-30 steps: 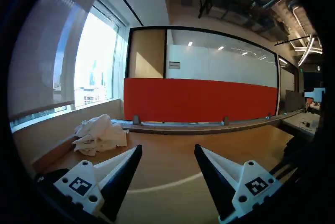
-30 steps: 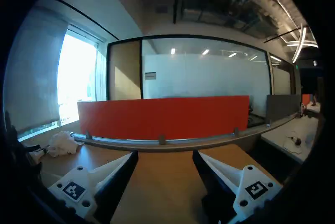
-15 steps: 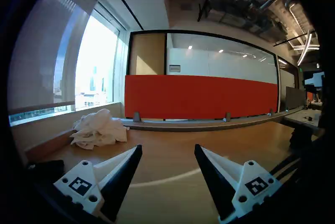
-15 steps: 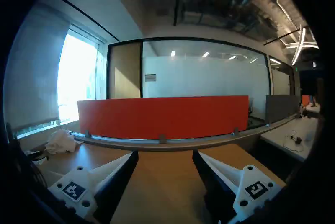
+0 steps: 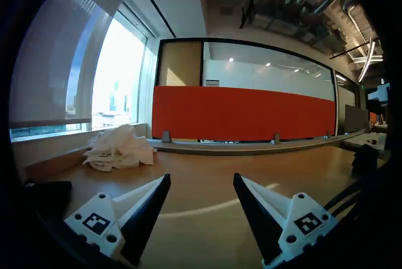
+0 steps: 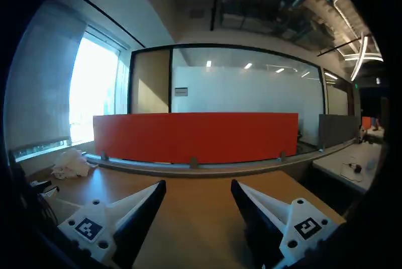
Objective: Fold towel
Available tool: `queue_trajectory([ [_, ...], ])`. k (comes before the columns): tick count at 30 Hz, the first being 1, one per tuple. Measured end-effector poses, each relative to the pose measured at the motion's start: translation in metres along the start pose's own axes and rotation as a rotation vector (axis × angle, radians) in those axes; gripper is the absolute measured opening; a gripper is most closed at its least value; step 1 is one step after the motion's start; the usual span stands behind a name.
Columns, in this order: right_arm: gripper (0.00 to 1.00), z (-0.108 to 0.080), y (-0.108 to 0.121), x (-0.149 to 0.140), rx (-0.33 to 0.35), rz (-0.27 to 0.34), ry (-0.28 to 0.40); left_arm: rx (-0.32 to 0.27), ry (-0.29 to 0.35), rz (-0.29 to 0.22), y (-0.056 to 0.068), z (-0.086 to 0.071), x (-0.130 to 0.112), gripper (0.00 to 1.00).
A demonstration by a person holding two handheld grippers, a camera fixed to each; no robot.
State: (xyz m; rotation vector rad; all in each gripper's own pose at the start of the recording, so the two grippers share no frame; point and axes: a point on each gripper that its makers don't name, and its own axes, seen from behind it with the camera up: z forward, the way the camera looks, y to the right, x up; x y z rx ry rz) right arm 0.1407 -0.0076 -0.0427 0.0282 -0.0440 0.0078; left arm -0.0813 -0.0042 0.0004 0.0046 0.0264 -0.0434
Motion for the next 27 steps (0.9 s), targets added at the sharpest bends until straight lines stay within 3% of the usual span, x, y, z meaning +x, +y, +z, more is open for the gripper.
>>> queue_trajectory([
  [27, 1.0, 0.009, -0.004, -0.01, 0.016, -0.002, -0.009, 0.005, 0.003, 0.05, 0.002, 0.004, -0.01, 0.93],
])
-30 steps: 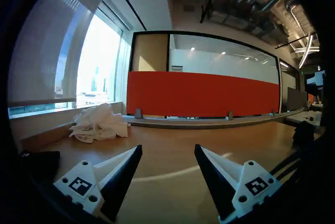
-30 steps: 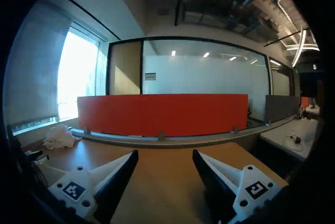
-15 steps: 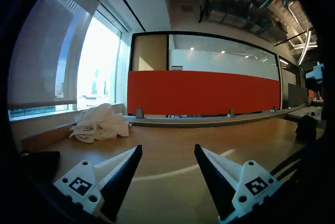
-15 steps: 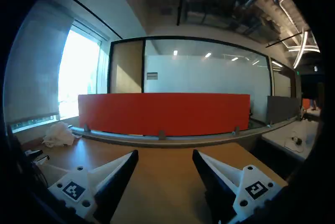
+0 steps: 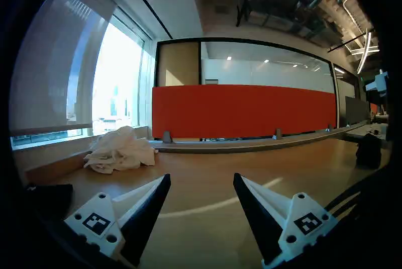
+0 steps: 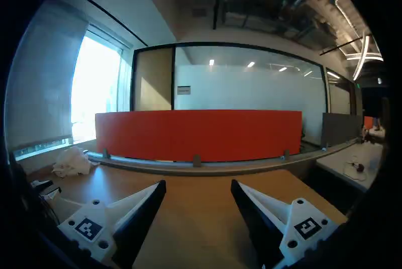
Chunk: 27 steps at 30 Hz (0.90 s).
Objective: Fold towel
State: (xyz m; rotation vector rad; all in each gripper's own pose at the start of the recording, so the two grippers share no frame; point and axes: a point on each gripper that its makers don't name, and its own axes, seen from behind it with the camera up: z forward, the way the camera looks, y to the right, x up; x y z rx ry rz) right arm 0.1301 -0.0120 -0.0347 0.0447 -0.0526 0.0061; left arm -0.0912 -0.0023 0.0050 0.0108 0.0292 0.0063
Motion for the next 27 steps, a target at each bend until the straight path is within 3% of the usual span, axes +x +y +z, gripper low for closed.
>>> queue_trajectory([
  [12, 1.0, 0.001, 0.021, 0.014, -0.028, -0.03, 0.03, 0.001, -0.001, 0.001, 0.0, 0.0, -0.001, 0.94],
  [18, 1.0, -0.001, 0.026, 0.005, -0.028, -0.066, 0.034, 0.001, -0.001, 0.0, 0.0, 0.0, -0.001, 0.94],
  [27, 1.0, -0.002, 0.033, -0.015, -0.02, -0.051, 0.04, 0.001, -0.001, 0.0, 0.0, -0.001, -0.001, 0.94],
])
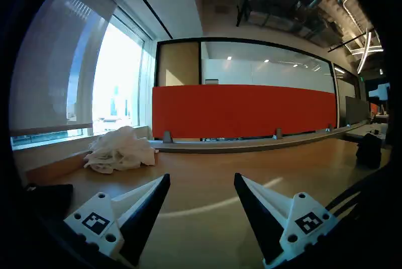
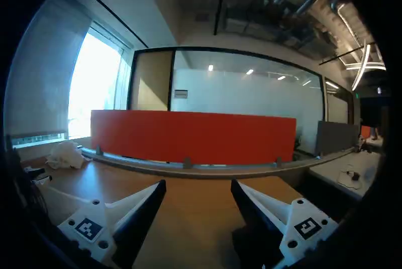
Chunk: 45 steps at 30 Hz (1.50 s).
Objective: Fold towel
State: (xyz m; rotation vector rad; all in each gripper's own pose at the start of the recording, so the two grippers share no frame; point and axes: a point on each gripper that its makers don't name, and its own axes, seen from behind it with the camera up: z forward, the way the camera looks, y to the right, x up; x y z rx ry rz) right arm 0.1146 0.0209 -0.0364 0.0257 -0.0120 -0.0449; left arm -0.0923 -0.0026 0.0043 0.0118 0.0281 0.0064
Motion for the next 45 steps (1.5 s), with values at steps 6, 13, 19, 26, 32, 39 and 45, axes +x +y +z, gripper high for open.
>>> queue_trajectory([
  [6, 1.0, 0.004, 0.003, -0.021, 0.01, 0.01, 0.012, 0.0, 0.0, -0.001, 0.001, 0.0, 0.0, 0.94],
  [13, 1.0, 0.007, 0.006, -0.058, 0.005, 0.039, 0.009, 0.0, 0.0, -0.001, 0.001, 0.0, 0.0, 0.94],
  [19, 1.0, 0.011, 0.002, -0.09, 0.022, 0.064, -0.01, 0.0, 0.0, -0.001, 0.001, -0.001, 0.0, 0.94],
  [26, 1.0, 0.018, 0.004, -0.107, 0.022, 0.083, -0.014, 0.0, 0.0, -0.001, 0.002, -0.001, 0.0, 0.94],
  [32, 1.0, 0.025, 0.015, -0.113, -0.005, 0.117, -0.01, 0.0, 0.0, -0.001, 0.001, -0.001, 0.0, 0.94],
  [39, 1.0, 0.022, 0.021, -0.121, -0.027, 0.119, -0.012, 0.0, 0.0, -0.001, 0.002, -0.001, 0.0, 0.94],
  [45, 1.0, 0.022, 0.02, -0.127, -0.034, 0.107, -0.012, 0.0, 0.0, -0.001, 0.002, -0.001, 0.0, 0.94],
])
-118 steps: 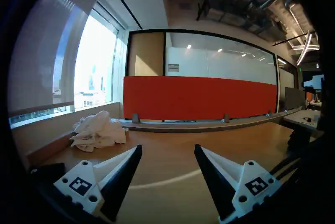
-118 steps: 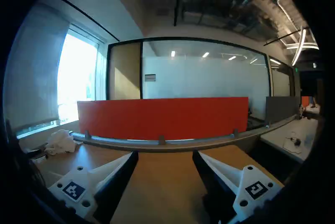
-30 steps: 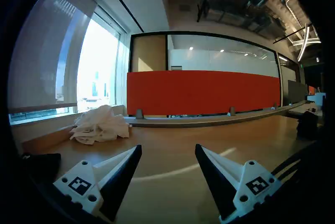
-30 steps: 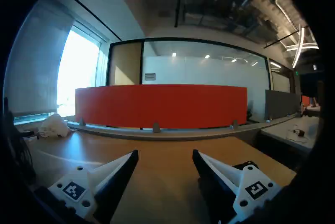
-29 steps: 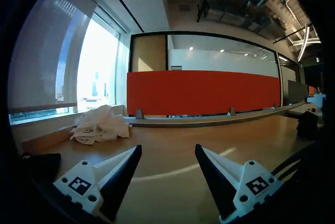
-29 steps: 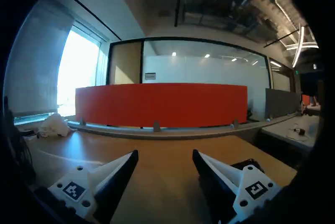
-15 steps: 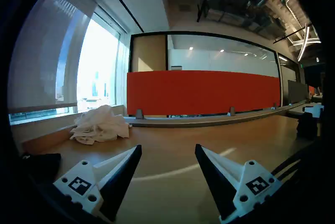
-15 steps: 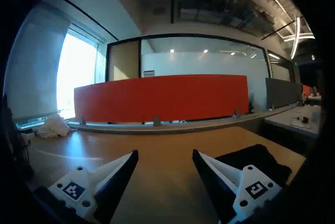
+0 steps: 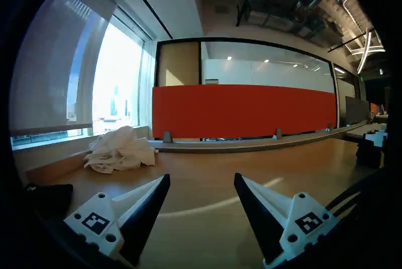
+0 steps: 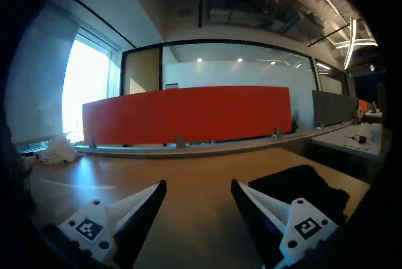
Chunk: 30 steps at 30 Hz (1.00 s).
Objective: Fold towel
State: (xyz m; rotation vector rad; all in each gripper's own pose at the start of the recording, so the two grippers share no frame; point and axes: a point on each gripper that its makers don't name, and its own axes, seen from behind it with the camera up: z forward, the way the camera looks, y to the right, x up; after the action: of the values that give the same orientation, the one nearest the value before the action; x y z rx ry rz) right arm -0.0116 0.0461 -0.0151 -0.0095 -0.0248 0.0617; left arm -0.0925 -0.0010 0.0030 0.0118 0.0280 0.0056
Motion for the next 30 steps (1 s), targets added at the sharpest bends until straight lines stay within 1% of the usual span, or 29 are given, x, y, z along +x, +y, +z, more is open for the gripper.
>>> queue_trajectory([
  [12, 1.0, -0.0055, -0.0061, 0.0018, 0.01, -0.036, 0.027, 0.0, 0.0, 0.0, 0.0002, 0.0, 0.0003, 0.94],
  [18, 1.0, -0.0073, -0.0074, 0.0004, 0.013, -0.055, 0.027, 0.0, 0.0, 0.0, 0.0, 0.0001, -0.0001, 0.94],
  [30, 1.0, -0.0073, -0.0076, 0.0008, 0.006, -0.061, 0.028, 0.0, 0.0, 0.0, 0.0001, -0.0002, -0.0003, 0.94],
])
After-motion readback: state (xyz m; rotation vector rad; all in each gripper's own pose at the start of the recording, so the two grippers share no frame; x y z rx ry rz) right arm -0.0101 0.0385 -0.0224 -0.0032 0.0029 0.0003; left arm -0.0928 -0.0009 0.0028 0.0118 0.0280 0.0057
